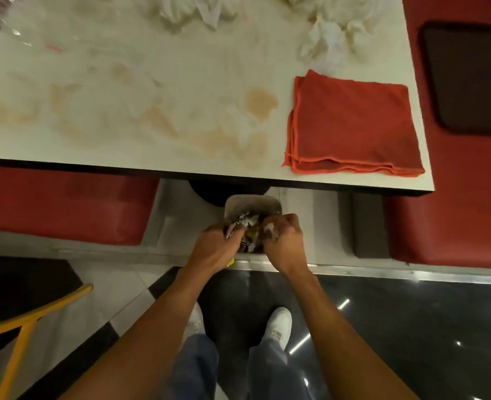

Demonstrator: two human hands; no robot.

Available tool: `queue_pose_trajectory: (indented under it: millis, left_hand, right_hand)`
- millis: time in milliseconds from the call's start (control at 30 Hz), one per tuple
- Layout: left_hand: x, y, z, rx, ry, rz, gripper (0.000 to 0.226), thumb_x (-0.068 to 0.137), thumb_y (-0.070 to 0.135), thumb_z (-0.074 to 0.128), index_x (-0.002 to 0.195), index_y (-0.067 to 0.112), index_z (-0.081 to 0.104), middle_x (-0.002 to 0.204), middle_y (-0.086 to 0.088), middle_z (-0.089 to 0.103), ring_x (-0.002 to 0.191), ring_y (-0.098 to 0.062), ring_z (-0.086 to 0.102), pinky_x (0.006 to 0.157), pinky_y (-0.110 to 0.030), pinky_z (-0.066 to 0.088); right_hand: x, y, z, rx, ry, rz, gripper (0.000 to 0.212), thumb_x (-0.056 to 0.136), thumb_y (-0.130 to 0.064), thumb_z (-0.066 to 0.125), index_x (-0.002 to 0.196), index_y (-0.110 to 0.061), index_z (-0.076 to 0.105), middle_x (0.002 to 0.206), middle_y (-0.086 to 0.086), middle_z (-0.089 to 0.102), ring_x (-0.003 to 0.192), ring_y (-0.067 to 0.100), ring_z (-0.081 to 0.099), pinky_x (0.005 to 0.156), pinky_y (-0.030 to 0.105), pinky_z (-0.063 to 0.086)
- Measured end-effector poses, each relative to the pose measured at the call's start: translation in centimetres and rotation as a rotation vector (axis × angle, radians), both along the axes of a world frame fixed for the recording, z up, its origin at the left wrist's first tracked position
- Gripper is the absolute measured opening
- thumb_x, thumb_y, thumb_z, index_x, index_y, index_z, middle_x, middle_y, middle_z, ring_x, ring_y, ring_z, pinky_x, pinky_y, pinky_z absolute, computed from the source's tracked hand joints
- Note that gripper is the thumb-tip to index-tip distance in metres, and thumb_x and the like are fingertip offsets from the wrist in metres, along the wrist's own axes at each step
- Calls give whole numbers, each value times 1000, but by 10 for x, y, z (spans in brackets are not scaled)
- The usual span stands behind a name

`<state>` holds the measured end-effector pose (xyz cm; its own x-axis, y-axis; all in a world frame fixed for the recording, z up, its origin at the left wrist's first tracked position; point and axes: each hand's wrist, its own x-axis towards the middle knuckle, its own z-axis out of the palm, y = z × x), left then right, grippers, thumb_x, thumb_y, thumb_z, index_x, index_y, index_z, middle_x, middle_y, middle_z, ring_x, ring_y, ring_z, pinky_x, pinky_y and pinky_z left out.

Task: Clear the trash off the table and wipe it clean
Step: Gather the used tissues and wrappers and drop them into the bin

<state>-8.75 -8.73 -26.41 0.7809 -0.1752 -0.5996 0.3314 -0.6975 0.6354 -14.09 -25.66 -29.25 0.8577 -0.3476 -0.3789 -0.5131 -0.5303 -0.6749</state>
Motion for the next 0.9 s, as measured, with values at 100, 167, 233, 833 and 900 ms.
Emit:
queue_pose_trajectory:
  millis: [100,167,233,833,900]
  left_hand:
    - [21,-1,-39,41,0,-2,18,101,45,57,90,31,57,91,3,62,88,-19,59,77,-30,40]
    - [32,0,-66,60,0,-51,14,99,46,57,100,32,59,100,2,62,95,-20,60,79,-30,40]
    - [41,2,-88,71,9,-85,19,97,49,59,107,33,60,110,1,60,98,-19,60,81,-31,43]
    - [40,-81,-217,284,-7,-465,112,83,61,76,166,36,5,173,-12,3,159,-36,10,126,-56,23]
    - [37,-79,-230,284,-27,-440,110,81,57,77,165,34,11,171,-11,14,156,-36,21,123,-56,31]
  right_hand:
    - [25,8,-55,-32,25,12,45,93,-10,69,135,-23,58,146,12,40,132,33,48,116,42,46]
    - [38,13,-91,-49,131,55,51,96,-17,67,145,-22,52,154,13,37,138,37,43,118,47,41]
    - [42,16,-120,-82,235,166,64,97,-29,67,155,-24,42,160,14,34,140,42,39,121,49,36]
    - [-5,-50,-139,78,40,-165,24,104,-6,57,121,-14,70,109,4,72,85,6,65,67,2,48]
    - [-4,-50,-135,74,22,-158,23,105,-8,56,122,-14,70,111,3,71,86,5,64,67,-1,45]
